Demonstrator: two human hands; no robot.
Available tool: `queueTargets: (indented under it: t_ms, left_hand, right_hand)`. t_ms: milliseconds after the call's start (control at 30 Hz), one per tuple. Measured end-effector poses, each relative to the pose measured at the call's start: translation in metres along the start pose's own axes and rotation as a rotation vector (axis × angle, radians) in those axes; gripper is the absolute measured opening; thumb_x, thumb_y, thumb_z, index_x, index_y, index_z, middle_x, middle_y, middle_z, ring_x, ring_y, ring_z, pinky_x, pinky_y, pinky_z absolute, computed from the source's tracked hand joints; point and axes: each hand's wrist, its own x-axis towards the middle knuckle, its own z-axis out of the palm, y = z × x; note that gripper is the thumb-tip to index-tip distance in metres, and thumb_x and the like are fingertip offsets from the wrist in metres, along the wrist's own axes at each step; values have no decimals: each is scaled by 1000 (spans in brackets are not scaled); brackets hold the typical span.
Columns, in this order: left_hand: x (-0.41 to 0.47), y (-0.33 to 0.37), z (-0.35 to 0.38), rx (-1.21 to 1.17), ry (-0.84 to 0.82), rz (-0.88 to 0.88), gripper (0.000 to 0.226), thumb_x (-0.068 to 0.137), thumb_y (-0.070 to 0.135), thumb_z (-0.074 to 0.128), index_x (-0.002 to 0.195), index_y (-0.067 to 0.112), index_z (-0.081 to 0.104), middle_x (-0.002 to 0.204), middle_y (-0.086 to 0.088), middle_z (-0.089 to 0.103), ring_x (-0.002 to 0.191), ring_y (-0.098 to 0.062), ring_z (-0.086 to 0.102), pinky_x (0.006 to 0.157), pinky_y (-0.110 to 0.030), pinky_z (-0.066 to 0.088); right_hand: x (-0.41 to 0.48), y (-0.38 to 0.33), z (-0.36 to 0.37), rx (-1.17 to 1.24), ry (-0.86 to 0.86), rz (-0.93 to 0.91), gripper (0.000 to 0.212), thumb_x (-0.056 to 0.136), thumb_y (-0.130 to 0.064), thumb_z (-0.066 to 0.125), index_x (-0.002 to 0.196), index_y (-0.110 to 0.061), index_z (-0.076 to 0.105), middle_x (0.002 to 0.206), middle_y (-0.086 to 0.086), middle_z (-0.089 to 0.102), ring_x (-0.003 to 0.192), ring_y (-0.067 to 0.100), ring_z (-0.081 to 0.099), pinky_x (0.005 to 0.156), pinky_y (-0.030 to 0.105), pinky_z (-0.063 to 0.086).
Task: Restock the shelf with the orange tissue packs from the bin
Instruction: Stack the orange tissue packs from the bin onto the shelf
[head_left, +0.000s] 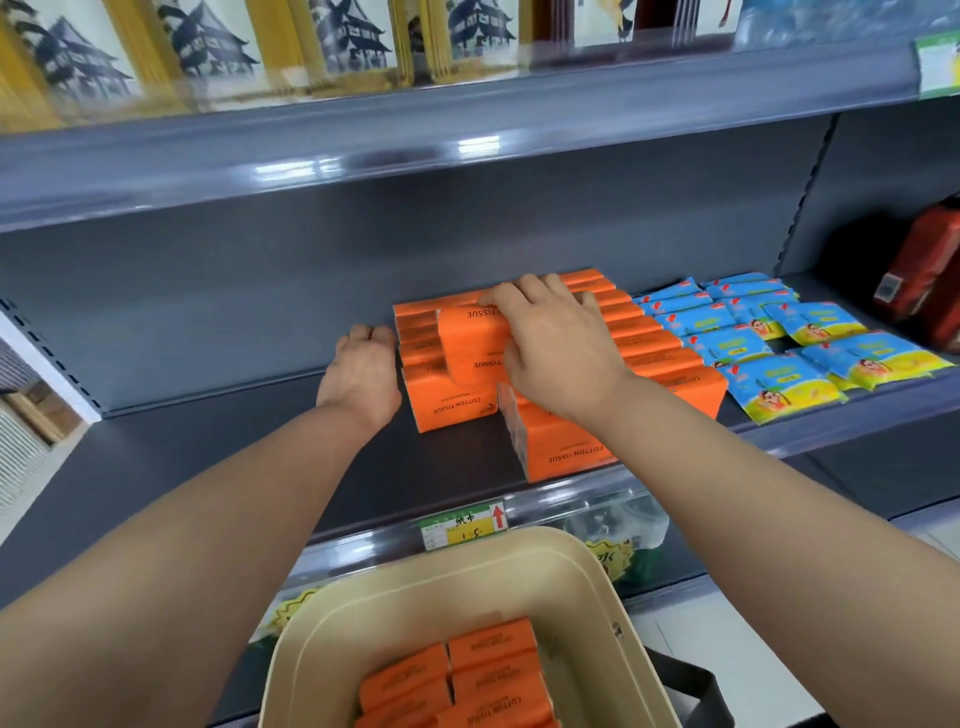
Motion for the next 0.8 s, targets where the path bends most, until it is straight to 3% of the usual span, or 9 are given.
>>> queueTargets:
  t_ms: [200, 433, 800]
  left_hand:
    - [-10, -20, -7, -27, -14, -20, 63, 78, -14, 49, 136, 9, 42, 133, -12, 38, 122, -29, 42, 92, -37, 48]
    - [-19, -33, -10, -49, -40, -23, 65, 80, -12, 50, 139, 12, 39, 134, -10, 36, 123, -27, 42, 90, -35, 47]
    - [-16, -32, 2, -90, -125, 17, 68, 79, -12, 51, 140, 14, 38, 135, -8, 39, 122, -25, 45, 93, -34, 48]
  right_hand:
    - [0, -19, 13, 54, -141, -45, 51, 82, -12, 53, 131, -26, 46, 124, -1, 53, 119, 23, 47, 94, 41, 35]
    - [8, -45, 32, 16, -155, -135, 53, 80, -6, 52, 128, -26, 47, 121, -1, 55, 116, 23, 48, 99, 40, 31]
    - [1, -40, 68, 13, -304, -82, 62, 78, 5, 54, 131, -24, 44, 125, 4, 49, 117, 26, 50, 106, 36, 31]
